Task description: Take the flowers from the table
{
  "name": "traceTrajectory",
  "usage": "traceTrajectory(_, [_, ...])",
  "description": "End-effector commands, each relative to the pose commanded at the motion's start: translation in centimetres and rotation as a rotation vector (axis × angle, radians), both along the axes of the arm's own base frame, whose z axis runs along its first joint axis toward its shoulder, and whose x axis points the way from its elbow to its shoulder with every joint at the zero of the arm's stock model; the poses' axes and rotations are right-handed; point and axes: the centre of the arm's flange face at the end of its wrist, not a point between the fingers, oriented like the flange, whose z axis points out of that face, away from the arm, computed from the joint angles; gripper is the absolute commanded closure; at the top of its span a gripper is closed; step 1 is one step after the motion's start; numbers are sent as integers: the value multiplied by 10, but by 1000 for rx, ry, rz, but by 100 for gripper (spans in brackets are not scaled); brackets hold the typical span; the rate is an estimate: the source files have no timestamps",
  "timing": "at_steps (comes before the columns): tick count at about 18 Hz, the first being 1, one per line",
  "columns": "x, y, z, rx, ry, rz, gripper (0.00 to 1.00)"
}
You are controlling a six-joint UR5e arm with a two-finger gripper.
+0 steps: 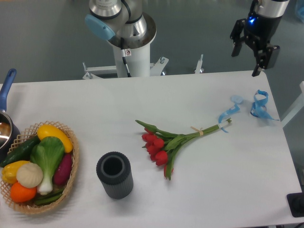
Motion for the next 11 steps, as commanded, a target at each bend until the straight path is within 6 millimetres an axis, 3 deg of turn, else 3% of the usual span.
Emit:
traceTrajectory(5, [2, 0, 1, 0, 38, 0, 0])
traceTrajectory(11, [17, 1, -27, 18, 32, 119, 0])
